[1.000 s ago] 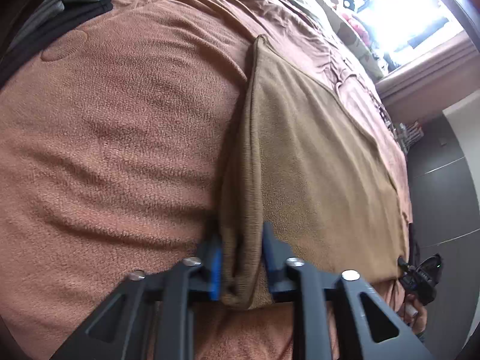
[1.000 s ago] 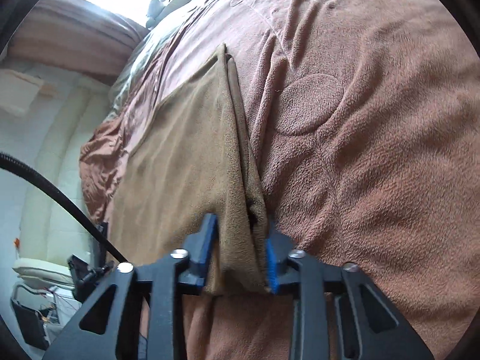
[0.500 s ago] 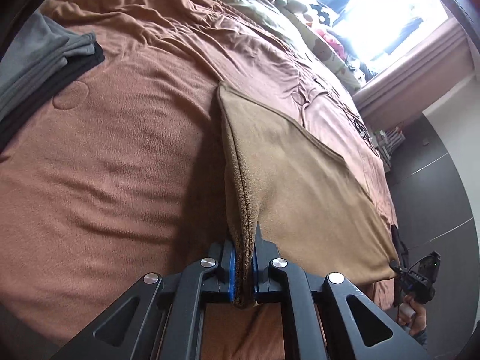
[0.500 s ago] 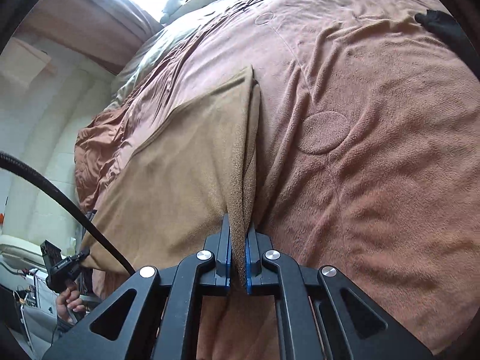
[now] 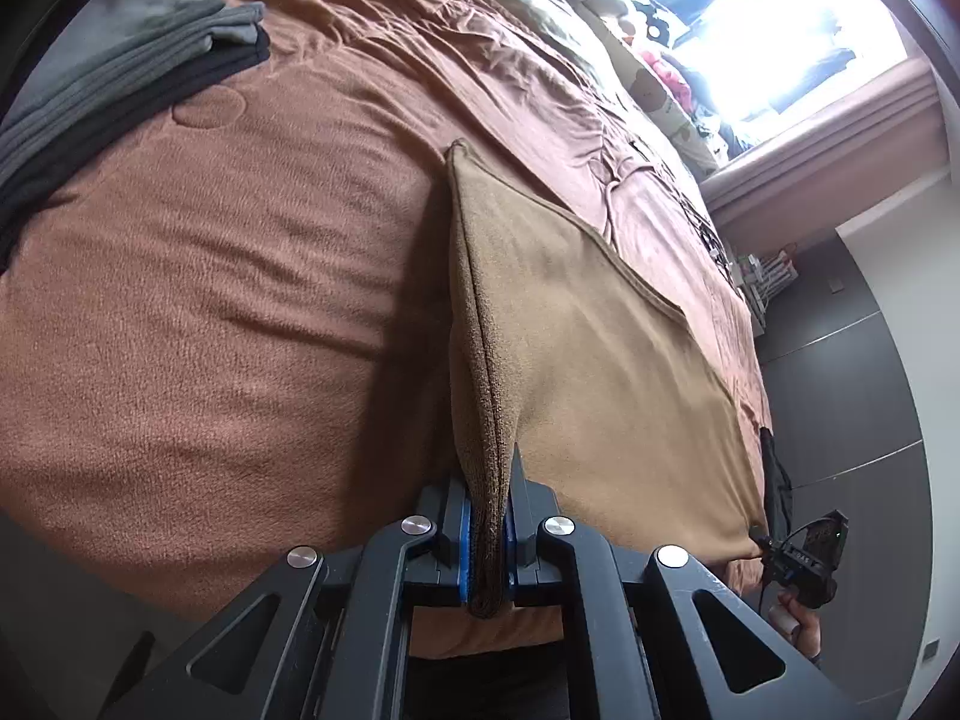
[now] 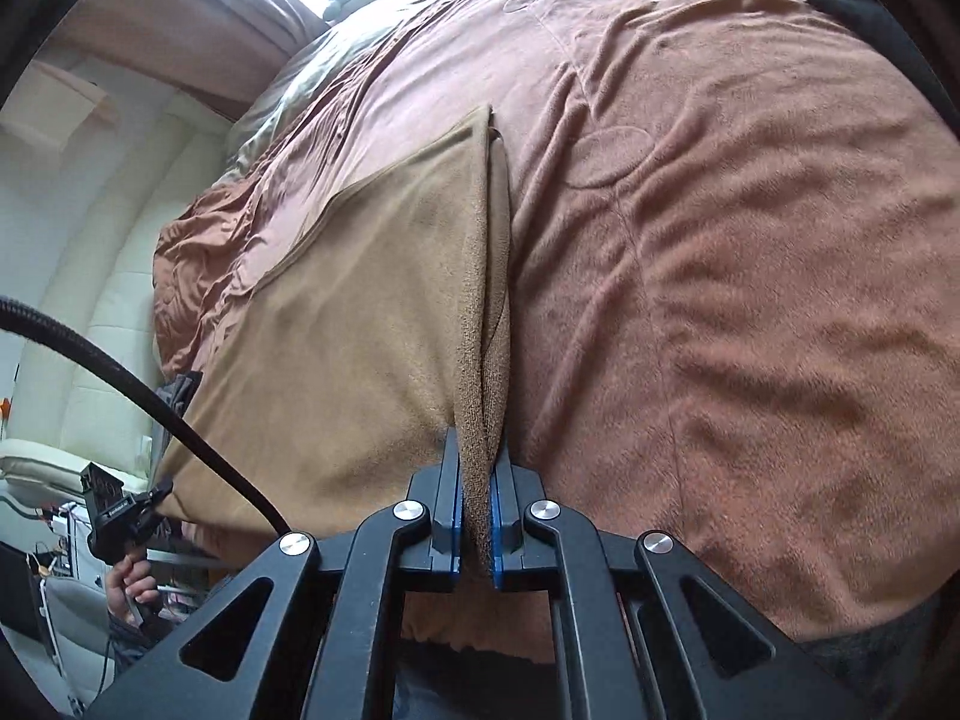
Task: Fold small clothes
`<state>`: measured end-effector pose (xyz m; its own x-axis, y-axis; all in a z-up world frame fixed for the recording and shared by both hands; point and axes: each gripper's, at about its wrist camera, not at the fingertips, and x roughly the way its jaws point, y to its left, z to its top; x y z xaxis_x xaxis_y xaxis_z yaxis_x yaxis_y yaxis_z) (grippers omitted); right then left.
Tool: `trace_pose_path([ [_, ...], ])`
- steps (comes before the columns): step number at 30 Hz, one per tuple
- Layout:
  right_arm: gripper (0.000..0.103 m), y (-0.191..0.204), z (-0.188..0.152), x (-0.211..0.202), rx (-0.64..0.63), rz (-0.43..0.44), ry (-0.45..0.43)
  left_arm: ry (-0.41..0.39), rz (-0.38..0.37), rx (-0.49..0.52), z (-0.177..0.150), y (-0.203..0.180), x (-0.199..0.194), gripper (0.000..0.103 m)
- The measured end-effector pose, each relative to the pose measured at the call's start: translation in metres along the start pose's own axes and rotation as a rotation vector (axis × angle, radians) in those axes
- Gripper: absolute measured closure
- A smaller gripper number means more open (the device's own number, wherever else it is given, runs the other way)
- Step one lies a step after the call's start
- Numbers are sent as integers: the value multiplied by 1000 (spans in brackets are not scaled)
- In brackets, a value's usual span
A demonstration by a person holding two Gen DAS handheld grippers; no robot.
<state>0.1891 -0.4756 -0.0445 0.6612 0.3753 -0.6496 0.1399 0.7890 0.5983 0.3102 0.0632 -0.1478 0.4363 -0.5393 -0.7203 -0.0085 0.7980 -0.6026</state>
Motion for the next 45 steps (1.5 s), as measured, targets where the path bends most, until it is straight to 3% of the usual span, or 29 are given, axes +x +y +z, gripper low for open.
trace_pose_path([
  [2,100,-1,0,3,6,-3,6,17,3,-12,0,4,7,94],
  [4,97,4,1,5,-6,-62,9,32,-15,-10,-3,6,14,93],
  [5,92,9,-2,5,-22,-94,7,38,-16,-13,-4,8,17,88],
  [6,80,15,-2,3,-44,-126,0,43,-14,-20,-6,10,19,82],
  [7,70,20,-2,0,-67,-143,-10,40,-17,-29,-8,13,19,67],
  [8,42,25,-2,-3,-83,-151,-20,33,-18,-38,-10,15,18,54],
  [9,29,32,-3,-8,-103,-164,-40,21,-17,-48,-13,19,17,50],
  [16,29,87,-7,-29,-275,-249,-124,-4,-53,-114,-34,37,10,49],
  [20,29,118,-9,-22,-324,-215,-129,-28,-74,-133,-48,37,9,49],
  [27,29,164,-12,20,-390,-100,4,-70,-69,-174,-57,43,7,51],
  [29,29,175,-12,35,-388,-70,51,-70,-54,-190,-56,44,8,62],
  [33,29,200,-16,68,-441,-83,103,-72,-49,-215,-53,46,11,71],
  [34,32,207,-18,77,-456,-82,119,-72,-47,-216,-53,48,10,74],
  [36,48,212,-16,96,-469,-78,158,-69,-46,-221,-55,52,9,79],
  [40,53,227,-16,134,-505,-111,233,-60,-66,-251,-59,62,6,82],
  [45,69,233,-7,180,-505,-177,300,-63,-68,-270,-63,63,3,82],
])
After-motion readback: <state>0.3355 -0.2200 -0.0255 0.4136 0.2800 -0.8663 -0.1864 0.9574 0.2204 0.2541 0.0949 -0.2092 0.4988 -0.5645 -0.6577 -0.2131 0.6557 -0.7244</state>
